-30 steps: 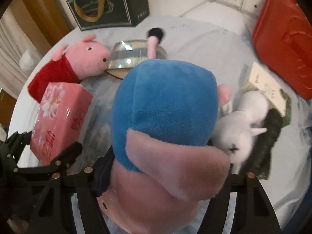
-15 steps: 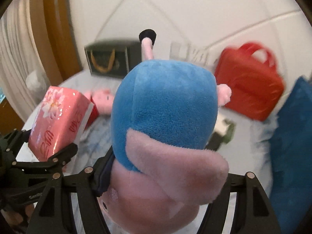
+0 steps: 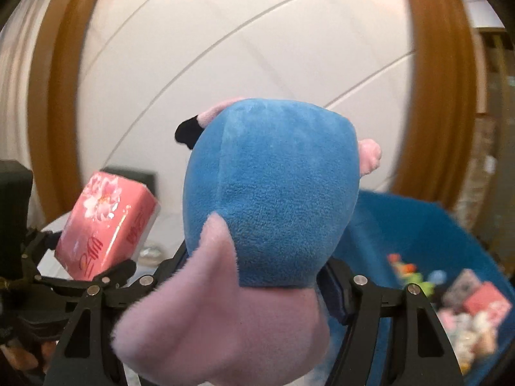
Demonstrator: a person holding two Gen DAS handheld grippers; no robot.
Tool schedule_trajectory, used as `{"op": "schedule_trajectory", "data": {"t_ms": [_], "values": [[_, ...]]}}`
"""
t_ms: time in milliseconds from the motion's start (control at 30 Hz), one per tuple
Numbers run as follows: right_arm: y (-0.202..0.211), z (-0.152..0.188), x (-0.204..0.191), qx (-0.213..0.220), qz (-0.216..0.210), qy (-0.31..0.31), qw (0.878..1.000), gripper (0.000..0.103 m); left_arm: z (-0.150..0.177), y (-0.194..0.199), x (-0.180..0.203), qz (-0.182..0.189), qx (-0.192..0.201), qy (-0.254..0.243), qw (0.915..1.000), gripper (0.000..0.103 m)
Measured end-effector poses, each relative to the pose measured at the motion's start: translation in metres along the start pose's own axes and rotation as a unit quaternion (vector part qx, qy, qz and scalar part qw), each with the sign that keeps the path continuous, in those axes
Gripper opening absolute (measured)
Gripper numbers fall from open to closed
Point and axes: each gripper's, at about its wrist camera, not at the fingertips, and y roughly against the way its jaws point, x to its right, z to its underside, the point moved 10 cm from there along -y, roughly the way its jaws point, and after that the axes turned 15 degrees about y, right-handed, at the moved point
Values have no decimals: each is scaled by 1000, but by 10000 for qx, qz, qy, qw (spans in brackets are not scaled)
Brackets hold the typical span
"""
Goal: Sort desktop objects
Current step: 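Carry the tissue pack and George pig into the blue crate and release both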
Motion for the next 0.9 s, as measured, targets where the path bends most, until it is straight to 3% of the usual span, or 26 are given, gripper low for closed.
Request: {"op": "schedule_trajectory", "data": {"t_ms": [200,500,700,900], "values": [[63,10,104,310,908,-173,9952,71,-4,18,127,856,134,-363,9956,91],[101,74,256,-24,1937,-384,9803,71,22,24,304,1612,79,-968,9821,91],[99,126,306,-414,2012,-406,9778,71,59,6,373,1691,-268,-1336,9761,91],[65,177,330,-1051,1851,-432,9761,71,87,-16,391,1544,-586,-1488,9750,91]]}}
